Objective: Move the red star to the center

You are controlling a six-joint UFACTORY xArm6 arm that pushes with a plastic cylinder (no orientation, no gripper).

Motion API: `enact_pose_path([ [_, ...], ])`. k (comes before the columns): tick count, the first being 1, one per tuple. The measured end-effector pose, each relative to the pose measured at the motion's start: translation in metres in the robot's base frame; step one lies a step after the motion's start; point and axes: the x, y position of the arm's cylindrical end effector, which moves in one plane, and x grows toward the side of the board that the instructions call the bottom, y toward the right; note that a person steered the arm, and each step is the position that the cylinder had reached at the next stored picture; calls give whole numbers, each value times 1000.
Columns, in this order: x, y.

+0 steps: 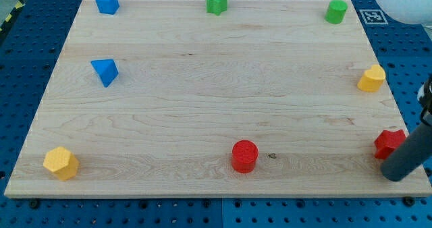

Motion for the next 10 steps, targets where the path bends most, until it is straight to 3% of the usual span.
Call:
enact_pose_path([
  [1, 12, 24],
  [3, -18, 31],
  [5, -35, -1],
  [10, -138, -51],
])
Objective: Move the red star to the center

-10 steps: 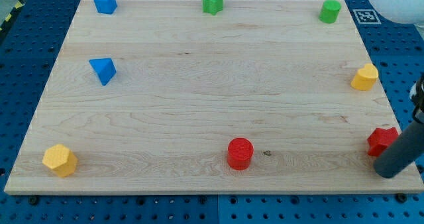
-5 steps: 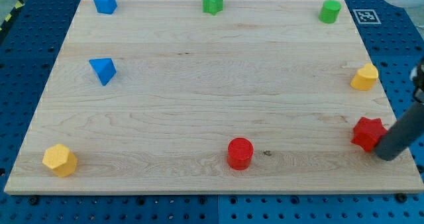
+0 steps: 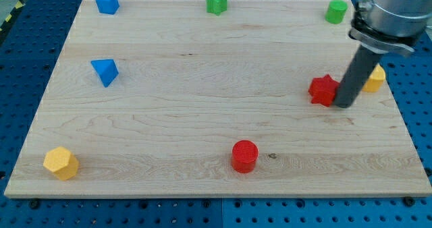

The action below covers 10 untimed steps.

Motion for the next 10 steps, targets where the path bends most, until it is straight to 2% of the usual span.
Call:
enact_pose_path([
  [3, -78, -70],
  [4, -90, -84],
  [10, -43, -93],
])
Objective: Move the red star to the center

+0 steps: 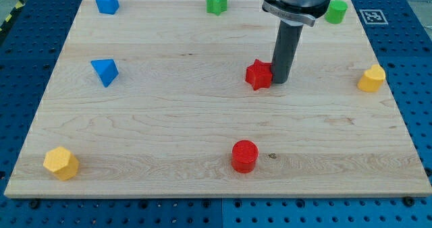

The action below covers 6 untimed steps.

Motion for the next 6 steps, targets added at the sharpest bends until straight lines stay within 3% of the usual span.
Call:
enact_pose_path([
  [4, 6, -58],
  [6, 14, -50],
])
